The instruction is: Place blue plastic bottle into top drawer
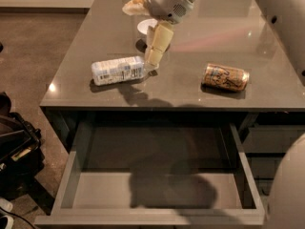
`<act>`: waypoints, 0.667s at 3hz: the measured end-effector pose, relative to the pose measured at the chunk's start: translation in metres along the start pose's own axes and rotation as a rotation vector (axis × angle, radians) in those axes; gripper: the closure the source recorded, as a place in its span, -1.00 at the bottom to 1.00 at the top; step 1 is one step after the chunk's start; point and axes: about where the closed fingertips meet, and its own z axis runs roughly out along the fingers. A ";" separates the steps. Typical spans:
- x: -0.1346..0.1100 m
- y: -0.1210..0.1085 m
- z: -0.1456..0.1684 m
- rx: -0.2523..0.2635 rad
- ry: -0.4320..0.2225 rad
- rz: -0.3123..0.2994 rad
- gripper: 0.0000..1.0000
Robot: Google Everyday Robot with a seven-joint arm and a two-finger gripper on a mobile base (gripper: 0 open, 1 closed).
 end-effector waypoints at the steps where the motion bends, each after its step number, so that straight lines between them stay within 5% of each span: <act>1: 0.017 -0.018 0.027 -0.065 0.003 0.012 -1.00; 2: 0.026 -0.047 0.053 -0.119 -0.020 0.004 -1.00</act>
Offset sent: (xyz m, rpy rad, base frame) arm 0.0972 0.0382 -0.0495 -0.0619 0.1621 0.1507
